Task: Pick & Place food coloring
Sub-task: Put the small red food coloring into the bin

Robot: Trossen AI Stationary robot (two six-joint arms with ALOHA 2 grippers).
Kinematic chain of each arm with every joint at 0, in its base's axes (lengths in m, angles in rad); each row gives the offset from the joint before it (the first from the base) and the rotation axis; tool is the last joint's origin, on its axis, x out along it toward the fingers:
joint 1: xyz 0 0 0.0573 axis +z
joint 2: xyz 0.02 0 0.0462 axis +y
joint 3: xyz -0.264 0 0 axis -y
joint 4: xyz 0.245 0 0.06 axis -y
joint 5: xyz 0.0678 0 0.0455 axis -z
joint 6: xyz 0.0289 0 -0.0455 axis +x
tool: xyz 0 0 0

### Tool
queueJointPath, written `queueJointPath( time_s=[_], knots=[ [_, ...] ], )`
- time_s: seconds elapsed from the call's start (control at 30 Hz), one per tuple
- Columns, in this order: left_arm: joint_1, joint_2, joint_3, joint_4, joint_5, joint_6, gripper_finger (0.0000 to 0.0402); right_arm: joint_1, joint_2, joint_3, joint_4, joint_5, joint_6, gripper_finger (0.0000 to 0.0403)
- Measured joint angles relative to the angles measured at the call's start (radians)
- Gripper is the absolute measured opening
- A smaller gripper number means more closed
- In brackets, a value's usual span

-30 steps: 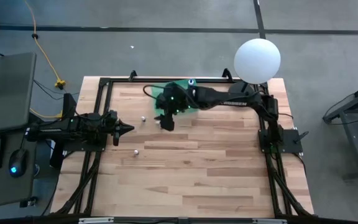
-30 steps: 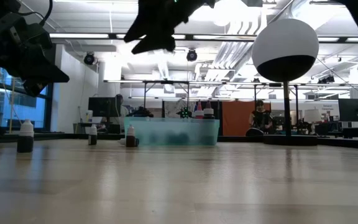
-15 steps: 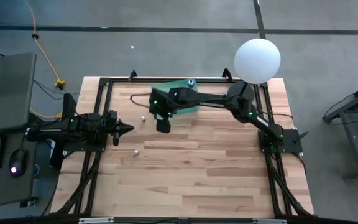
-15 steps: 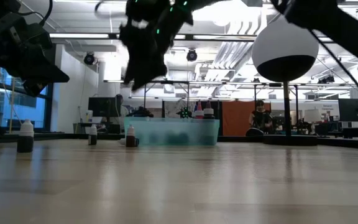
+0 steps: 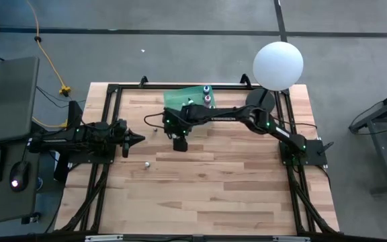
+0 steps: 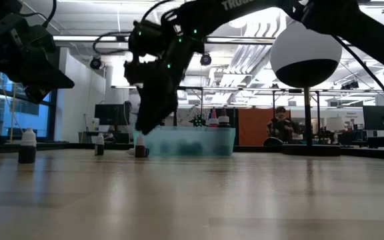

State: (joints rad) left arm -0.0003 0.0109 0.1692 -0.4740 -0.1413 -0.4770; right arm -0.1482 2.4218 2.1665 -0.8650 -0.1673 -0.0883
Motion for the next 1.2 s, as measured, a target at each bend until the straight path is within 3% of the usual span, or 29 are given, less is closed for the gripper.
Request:
queueJointPath(
  time_s=[0.47,1.2],
  knots=[
    [0.000,0.000,0.000,0.000,0.000,0.000,0.0000,0.000,0.001,-0.038,0.112,0.064,0.001,0.0249],
    [0.000,0.000,0.000,0.000,0.000,0.000,0.0000,-0.011,0.020,-0.038,0.196,0.066,0.035,0.0249]
  ],
)
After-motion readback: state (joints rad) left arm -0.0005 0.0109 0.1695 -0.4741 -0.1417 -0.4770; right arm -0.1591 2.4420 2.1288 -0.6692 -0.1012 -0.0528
